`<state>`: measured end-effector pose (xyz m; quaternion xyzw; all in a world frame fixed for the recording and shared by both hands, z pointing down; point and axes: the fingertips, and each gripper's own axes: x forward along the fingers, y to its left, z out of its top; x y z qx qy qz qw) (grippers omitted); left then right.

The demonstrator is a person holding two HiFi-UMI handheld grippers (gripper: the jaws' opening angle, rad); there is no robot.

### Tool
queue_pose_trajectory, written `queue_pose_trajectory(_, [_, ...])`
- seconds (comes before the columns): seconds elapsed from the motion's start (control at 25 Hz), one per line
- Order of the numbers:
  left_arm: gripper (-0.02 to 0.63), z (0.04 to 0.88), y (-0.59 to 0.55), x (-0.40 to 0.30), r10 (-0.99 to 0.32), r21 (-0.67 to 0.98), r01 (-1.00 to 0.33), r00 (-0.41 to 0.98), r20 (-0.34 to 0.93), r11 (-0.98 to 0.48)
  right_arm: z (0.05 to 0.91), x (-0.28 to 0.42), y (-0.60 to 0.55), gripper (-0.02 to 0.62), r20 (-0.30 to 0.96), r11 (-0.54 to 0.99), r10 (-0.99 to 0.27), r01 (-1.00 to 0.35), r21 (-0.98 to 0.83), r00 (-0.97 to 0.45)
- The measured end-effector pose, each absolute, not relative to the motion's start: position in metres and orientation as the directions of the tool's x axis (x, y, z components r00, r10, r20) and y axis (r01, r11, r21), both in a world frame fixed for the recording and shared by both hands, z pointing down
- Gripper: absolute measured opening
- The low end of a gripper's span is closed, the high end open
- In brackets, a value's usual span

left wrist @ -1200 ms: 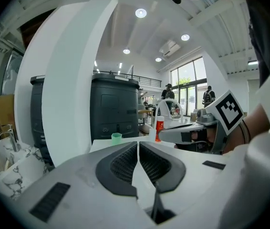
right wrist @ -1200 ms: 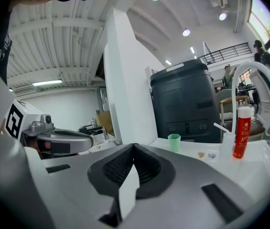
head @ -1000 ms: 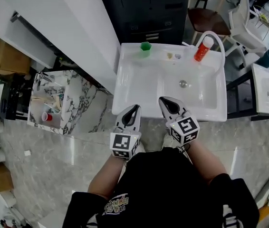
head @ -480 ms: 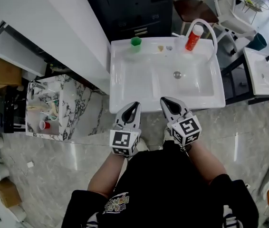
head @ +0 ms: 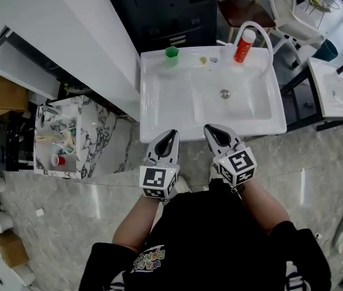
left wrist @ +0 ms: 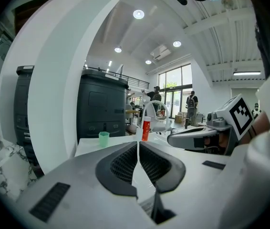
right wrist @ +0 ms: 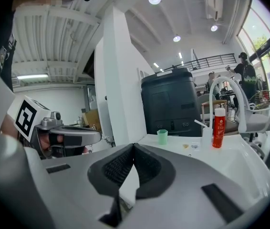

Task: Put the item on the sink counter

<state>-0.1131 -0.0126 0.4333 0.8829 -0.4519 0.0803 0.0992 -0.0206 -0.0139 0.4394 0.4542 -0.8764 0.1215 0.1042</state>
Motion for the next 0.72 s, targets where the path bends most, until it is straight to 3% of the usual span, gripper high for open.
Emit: queue_pose_trajectory(0.72, [0.025, 0.4292, -0.007, -0.1169, -0.787, 0.097, -0.817, 0.575, 0.222, -0.569, 0.4361, -0.0229, -0.0121, 0.054, 0.288, 0.562, -0.771, -0.82, -0.111, -0.568])
